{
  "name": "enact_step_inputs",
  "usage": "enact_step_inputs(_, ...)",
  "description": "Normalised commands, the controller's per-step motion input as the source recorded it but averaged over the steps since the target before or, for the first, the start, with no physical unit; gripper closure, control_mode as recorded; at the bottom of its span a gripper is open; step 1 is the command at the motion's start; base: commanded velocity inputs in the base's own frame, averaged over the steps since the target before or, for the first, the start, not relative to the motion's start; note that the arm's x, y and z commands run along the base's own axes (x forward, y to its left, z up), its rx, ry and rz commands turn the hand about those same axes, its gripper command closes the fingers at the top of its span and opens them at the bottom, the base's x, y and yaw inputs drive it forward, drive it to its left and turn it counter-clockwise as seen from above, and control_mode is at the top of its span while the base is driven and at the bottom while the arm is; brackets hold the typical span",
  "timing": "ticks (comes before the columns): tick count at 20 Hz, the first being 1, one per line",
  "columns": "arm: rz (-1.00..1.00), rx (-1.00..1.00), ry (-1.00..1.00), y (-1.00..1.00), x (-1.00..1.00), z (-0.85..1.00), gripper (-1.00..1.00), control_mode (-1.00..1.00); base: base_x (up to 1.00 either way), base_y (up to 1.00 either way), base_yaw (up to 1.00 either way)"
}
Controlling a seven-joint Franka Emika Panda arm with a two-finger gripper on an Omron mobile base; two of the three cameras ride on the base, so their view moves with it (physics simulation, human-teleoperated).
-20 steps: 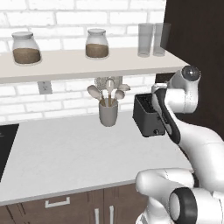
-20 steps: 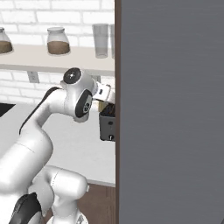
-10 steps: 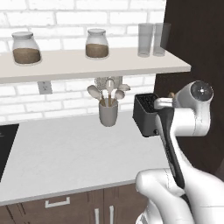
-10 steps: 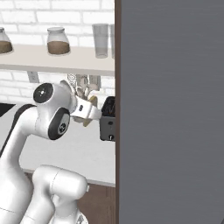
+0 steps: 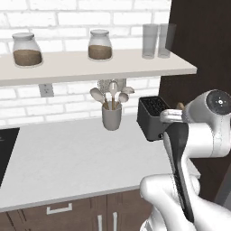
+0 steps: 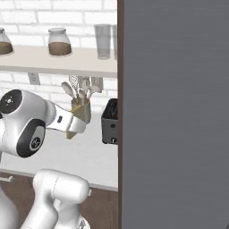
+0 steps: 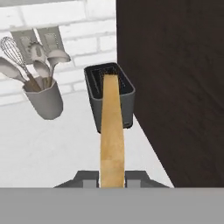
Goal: Start the toaster. Once the lever pops up, take the bread to the plate on the dining counter.
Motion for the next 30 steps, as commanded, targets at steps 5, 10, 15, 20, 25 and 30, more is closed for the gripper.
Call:
enact_step_inputs(5,0.0,0.07,0.12,0.03,-0.53,0.28,1.0,-1.0,0.0,0.0,0.0)
enact_step_inputs(10,0.0,0.0,0.02,0.01,-0.28,0.03,1.0,1.0,-0.29,0.11,0.0)
enact_step_inputs(15,0.0,0.0,0.0,0.0,0.0,0.0,1.0,1.0,-1.0,0.49,-0.03)
enact_step_inputs(20,0.0,0.0,0.0,0.0,0.0,0.0,1.0,1.0,-0.89,0.67,-0.15)
enact_step_inputs(25,0.0,0.0,0.0,0.0,0.0,0.0,1.0,1.0,-0.32,0.31,-0.79)
enact_step_inputs(30,0.0,0.0,0.0,0.0,0.0,0.0,1.0,1.0,-0.04,0.0,-1.0)
